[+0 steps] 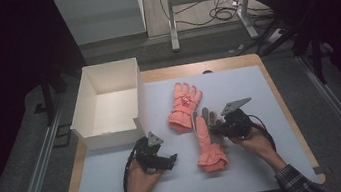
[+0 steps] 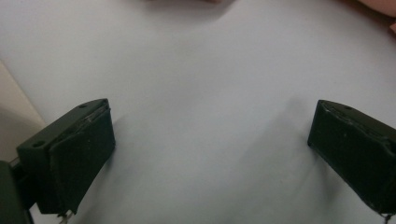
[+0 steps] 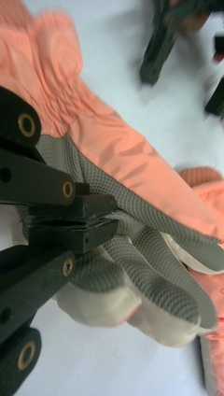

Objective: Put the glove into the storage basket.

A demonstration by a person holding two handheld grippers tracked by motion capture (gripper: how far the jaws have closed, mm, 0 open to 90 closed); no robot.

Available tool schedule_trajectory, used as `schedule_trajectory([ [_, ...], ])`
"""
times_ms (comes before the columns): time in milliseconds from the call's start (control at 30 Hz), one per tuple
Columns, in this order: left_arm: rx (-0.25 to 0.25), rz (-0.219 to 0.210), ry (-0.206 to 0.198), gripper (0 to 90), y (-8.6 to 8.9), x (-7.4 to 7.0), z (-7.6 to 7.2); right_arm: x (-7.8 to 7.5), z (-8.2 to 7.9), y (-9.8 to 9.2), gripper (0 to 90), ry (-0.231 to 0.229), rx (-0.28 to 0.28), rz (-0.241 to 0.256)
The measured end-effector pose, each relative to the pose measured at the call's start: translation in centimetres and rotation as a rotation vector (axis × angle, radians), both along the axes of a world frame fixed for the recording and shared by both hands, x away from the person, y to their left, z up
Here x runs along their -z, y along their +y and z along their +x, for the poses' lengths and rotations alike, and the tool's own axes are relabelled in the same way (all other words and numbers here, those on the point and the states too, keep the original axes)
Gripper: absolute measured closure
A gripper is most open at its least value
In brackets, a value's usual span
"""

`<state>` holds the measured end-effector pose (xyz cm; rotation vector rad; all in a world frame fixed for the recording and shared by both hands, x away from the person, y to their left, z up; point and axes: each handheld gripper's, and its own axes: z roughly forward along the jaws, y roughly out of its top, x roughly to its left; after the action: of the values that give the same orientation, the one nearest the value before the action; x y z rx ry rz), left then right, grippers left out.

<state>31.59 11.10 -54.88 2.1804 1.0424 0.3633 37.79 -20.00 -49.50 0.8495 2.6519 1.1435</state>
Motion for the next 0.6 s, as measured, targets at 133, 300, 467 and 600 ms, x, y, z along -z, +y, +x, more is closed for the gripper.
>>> schedule_trajectory([
  [133, 0.000, 0.000, 0.000, 0.5, 0.0, 0.0, 0.0, 0.7, 0.3, 0.1, 79.3, -0.013, 0.015, -0.011],
  [300, 0.000, 0.000, 0.000, 0.5, 0.0, 0.0, 0.0, -0.3, 0.7, -0.6, 67.6, -0.046, 0.063, 0.008],
  [467, -0.003, -0.004, -0.001, 0.5, 0.0, 0.0, 0.0, -1.3, 1.6, -0.9, 59.4, -0.057, 0.106, 0.029],
  [600, 0.000, -0.001, 0.000, 0.5, 0.0, 0.0, 0.0, -1.8, 2.6, -0.4, 54.1, -0.059, 0.119, 0.036],
])
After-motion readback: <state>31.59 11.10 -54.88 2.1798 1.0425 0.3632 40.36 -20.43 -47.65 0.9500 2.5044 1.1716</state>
